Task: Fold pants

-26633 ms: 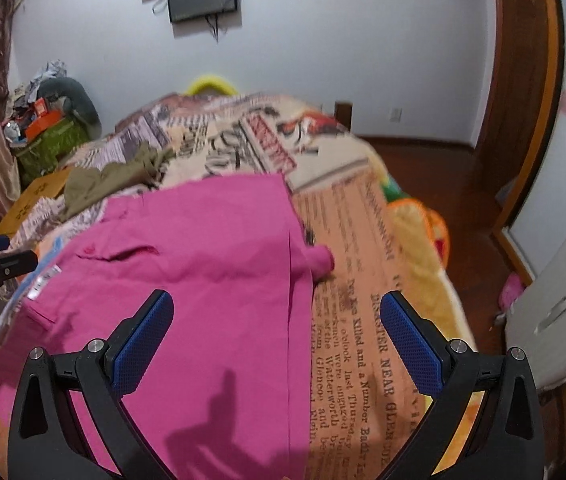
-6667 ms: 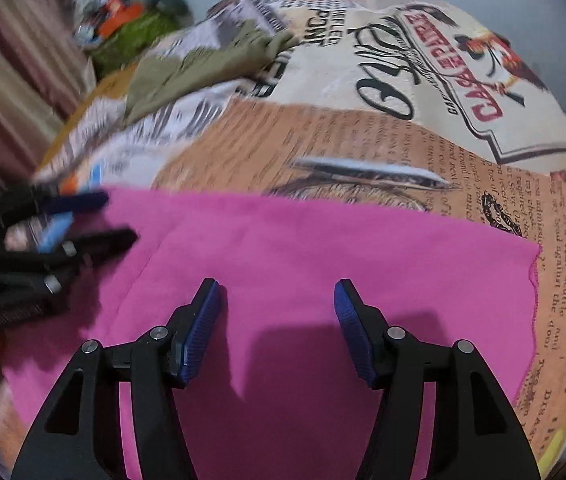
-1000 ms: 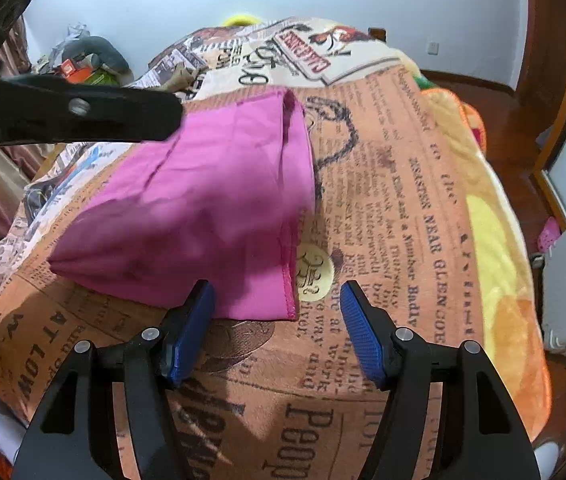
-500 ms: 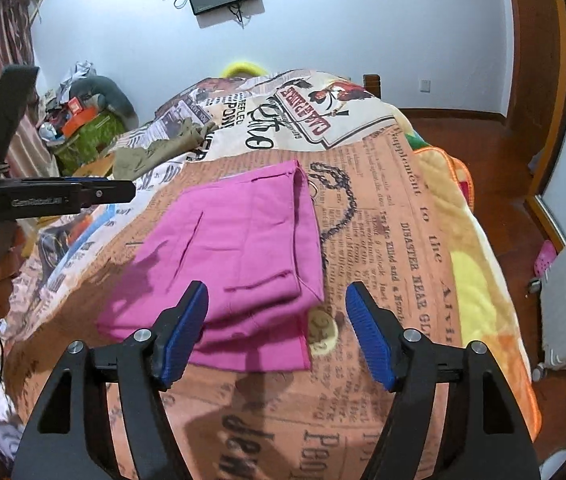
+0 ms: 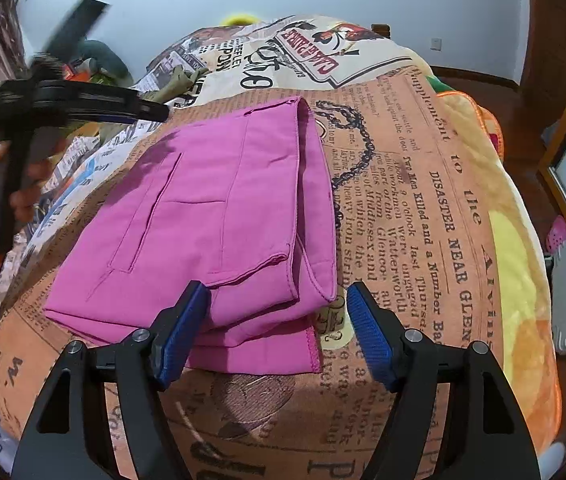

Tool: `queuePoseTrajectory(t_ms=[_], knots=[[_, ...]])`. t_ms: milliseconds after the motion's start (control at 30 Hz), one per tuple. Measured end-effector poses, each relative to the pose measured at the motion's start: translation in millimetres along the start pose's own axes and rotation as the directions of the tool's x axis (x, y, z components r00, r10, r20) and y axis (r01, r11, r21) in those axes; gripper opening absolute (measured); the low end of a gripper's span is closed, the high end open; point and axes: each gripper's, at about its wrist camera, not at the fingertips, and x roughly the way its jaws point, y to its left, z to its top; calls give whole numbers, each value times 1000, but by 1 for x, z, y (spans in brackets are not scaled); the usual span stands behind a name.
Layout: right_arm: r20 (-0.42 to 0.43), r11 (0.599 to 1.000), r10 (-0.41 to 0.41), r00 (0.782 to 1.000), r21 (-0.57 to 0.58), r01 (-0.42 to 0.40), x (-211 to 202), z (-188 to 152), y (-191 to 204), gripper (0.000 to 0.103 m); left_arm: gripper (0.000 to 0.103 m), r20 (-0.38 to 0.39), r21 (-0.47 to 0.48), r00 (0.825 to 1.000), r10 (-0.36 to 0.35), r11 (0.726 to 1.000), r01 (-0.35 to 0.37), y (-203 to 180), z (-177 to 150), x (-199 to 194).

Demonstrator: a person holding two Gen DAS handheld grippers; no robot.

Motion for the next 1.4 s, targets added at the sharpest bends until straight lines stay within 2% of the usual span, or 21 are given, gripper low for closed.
queuePoseTrajectory(t_ms=[167,267,500,733,800,1000,1133,1267,1400], knots=[[-8,1000,7,1000,5,-7,4,0,-3,71,59,-22,116,997,76,991,-73,-14,1,32],[-12,1000,6,1000,1,-6,5,5,-3,71,59,-38,173,995,90,981,-83,-17,-8,39],[33,999,-7,999,34,5,-8,12,-10,71,59,-72,147,993,93,986,-82,-1,-31,28],[102,999,-32,994,43,28,-33,20,-15,71,59,-63,193,989,132,974,-117,1,-66,-7],[119,998,-37,992,48,32,-39,21,-16,71,59,-53,190,991,122,975,-110,3,-77,-16],[124,998,-20,992,61,12,-42,18,-16,71,58,-56,135,998,26,991,-18,13,-112,-44],[114,998,1,993,55,-7,-40,15,-11,70,58,-34,126,999,27,992,-23,11,-134,-61],[89,999,19,996,41,-23,-35,9,-8,64,58,-21,71,1000,7,997,-6,18,-147,-70],[28,999,36,999,28,-37,-19,2,-5,45,58,-6,-1,1000,-22,1000,22,32,-156,-74]])
